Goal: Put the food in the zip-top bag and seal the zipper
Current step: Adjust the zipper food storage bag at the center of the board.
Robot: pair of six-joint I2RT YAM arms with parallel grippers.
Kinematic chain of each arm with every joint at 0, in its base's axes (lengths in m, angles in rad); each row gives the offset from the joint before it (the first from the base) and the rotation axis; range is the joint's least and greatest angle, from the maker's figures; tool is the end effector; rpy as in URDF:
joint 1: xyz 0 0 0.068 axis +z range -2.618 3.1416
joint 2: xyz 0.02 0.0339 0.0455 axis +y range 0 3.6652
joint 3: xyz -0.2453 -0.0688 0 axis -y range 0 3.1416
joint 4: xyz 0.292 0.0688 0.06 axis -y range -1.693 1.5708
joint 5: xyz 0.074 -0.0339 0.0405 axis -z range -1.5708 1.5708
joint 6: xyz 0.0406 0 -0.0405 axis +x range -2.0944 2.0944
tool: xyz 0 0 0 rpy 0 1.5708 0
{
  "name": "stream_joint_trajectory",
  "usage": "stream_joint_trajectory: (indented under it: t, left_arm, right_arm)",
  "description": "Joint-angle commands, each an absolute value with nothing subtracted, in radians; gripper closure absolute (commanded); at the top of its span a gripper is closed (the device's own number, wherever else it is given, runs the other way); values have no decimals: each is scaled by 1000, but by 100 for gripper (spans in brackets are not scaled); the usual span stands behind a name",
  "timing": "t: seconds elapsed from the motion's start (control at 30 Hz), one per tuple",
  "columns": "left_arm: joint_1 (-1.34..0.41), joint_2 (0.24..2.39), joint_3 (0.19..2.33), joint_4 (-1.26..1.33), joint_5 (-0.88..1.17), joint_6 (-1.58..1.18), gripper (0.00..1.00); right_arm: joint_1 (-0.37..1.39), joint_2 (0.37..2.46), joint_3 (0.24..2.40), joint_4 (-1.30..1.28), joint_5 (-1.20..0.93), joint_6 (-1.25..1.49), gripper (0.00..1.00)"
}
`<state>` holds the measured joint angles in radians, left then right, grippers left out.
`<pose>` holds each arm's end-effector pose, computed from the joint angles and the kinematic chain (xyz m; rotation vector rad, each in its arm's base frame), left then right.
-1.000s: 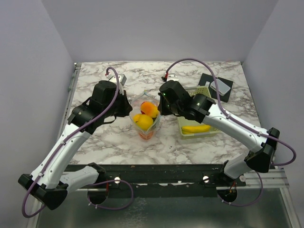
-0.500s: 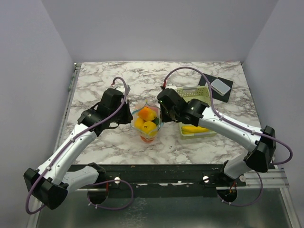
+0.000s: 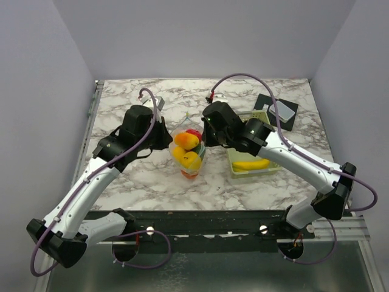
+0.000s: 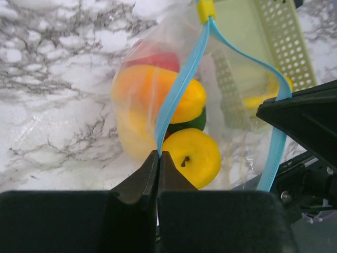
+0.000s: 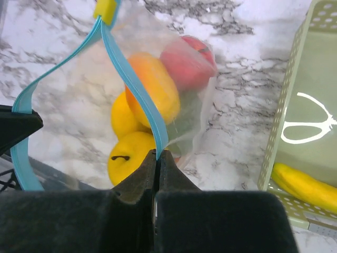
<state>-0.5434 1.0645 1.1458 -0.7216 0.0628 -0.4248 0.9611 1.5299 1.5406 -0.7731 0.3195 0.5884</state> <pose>0.2375 -0.1465 0.3431 0.1708 2.2708 -0.5953 0.2296 0.3064 0.3440 -0.2725 2.3076 0.4267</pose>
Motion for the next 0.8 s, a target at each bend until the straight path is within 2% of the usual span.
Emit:
stream_joint_trajectory:
  t: [0.0, 0.5, 0.63, 0.77]
  left_arm:
    - [-542, 1022, 1247, -727, 44, -420, 100]
    - [-541, 1012, 1166, -709, 22, -432, 100]
    - [-541, 1010, 1157, -704, 27, -431, 100]
    - [-542, 1012, 1160, -703, 28, -429, 100]
  right_arm:
    - [966, 1497, 1617, -807, 364, 552, 99]
    - [966, 1566, 1586, -775, 355, 578, 98]
    - [966, 1567, 1597, -790, 359, 578, 88]
    - [966, 1550, 1606, -810, 376, 580, 62]
